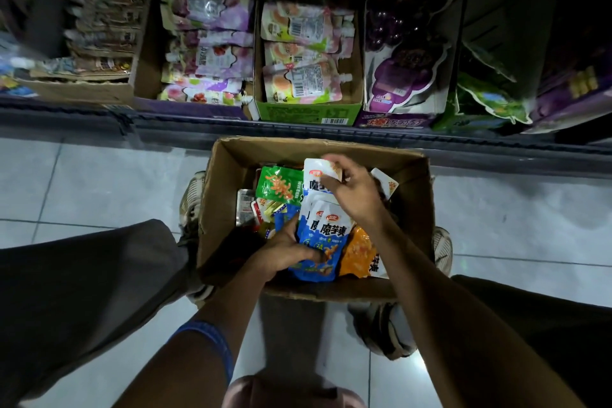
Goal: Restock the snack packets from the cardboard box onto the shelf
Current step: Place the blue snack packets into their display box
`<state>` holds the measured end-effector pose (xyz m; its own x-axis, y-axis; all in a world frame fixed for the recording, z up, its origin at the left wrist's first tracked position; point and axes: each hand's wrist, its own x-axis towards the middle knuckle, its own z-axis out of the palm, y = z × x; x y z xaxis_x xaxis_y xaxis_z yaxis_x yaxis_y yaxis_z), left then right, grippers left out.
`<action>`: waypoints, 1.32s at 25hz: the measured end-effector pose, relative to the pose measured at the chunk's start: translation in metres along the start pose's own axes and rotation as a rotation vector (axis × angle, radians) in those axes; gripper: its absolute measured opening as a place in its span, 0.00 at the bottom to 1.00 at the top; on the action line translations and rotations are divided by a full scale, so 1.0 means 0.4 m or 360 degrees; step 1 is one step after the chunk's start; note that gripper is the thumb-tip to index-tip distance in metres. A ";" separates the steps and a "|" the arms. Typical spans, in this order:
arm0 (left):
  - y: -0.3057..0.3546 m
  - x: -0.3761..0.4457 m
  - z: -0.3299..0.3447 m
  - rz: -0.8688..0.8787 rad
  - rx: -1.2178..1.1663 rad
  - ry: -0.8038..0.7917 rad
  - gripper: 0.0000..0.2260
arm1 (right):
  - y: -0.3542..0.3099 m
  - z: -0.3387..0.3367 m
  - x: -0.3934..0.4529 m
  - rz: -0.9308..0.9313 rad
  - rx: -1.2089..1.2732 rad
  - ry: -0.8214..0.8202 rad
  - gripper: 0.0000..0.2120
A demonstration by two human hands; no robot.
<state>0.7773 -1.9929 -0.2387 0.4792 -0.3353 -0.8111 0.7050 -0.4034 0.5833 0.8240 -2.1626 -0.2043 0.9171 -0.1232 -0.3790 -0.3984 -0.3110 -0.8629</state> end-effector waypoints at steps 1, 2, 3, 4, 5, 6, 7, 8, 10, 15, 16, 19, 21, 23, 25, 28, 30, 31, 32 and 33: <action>-0.002 0.000 0.001 -0.0018 -0.0008 -0.0005 0.36 | 0.015 0.003 -0.006 0.0053 -0.0046 -0.0014 0.13; -0.006 0.001 0.002 -0.0040 -0.0016 -0.0003 0.35 | 0.033 0.009 -0.017 0.0113 -0.0040 -0.0008 0.10; -0.005 -0.001 0.004 -0.0059 -0.0017 -0.0009 0.34 | 0.055 0.015 -0.029 0.0186 0.0035 0.0013 0.08; -0.005 0.001 0.005 -0.0069 -0.0031 -0.0010 0.34 | 0.069 0.017 -0.042 0.0252 0.0200 0.0063 0.08; -0.002 0.000 0.008 -0.0075 -0.0036 -0.0015 0.33 | 0.076 0.016 -0.058 0.0338 0.0410 0.0141 0.09; -0.001 0.001 0.010 -0.0077 -0.0051 -0.0007 0.31 | 0.074 0.013 -0.073 0.0432 0.0620 0.0227 0.11; -0.001 0.001 0.012 -0.0087 -0.0070 0.0014 0.29 | 0.074 0.012 -0.088 0.0558 0.0779 0.0299 0.13; -0.005 0.005 0.014 -0.0093 -0.0108 0.0049 0.29 | 0.081 0.013 -0.100 0.0690 0.0863 0.0314 0.15; -0.008 0.007 0.018 -0.0079 -0.0158 0.0110 0.30 | 0.090 0.034 -0.131 0.0858 0.0893 0.0131 0.12; 0.017 -0.015 0.052 0.0071 -0.0158 0.0290 0.41 | 0.090 0.069 -0.148 0.0751 0.0914 0.0000 0.14; 0.027 -0.018 0.060 0.0147 -0.0101 0.0360 0.42 | 0.082 0.067 -0.146 0.0732 0.0956 -0.0008 0.16; 0.070 -0.037 0.082 0.0351 0.0099 0.0446 0.35 | 0.062 0.066 -0.152 0.0739 0.1070 -0.0036 0.22; 0.093 -0.055 0.083 0.0415 0.0049 0.0420 0.27 | 0.039 0.054 -0.173 0.0708 0.1022 0.0022 0.20; 0.112 -0.086 0.074 0.0463 -0.0010 0.0359 0.26 | 0.011 0.025 -0.201 0.0675 0.0947 0.0150 0.18; 0.137 -0.123 0.067 0.0508 -0.0081 0.0286 0.24 | -0.017 -0.008 -0.219 0.0653 0.0934 0.0251 0.16; 0.201 -0.181 0.073 0.0513 -0.0278 0.0337 0.17 | -0.080 -0.025 -0.243 0.0739 0.1178 0.0107 0.21; 0.266 -0.237 0.078 0.0539 -0.0422 0.0335 0.13 | -0.137 -0.042 -0.269 0.0706 0.1272 0.0099 0.28; 0.301 -0.265 0.075 0.0578 -0.0503 0.0317 0.13 | -0.167 -0.055 -0.280 0.0666 0.1292 0.0107 0.29; 0.336 -0.294 0.070 0.0636 -0.0595 0.0291 0.13 | -0.191 -0.069 -0.290 0.0586 0.1337 0.0095 0.30; 0.368 -0.320 0.064 0.0688 -0.0680 0.0280 0.13 | -0.218 -0.082 -0.299 0.0507 0.1433 0.0060 0.30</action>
<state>0.8064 -2.0310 -0.0481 0.8204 -0.2325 -0.5224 0.5579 0.1251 0.8205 0.7494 -2.1518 -0.0727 0.7574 -0.1122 -0.6432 -0.4743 0.5825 -0.6601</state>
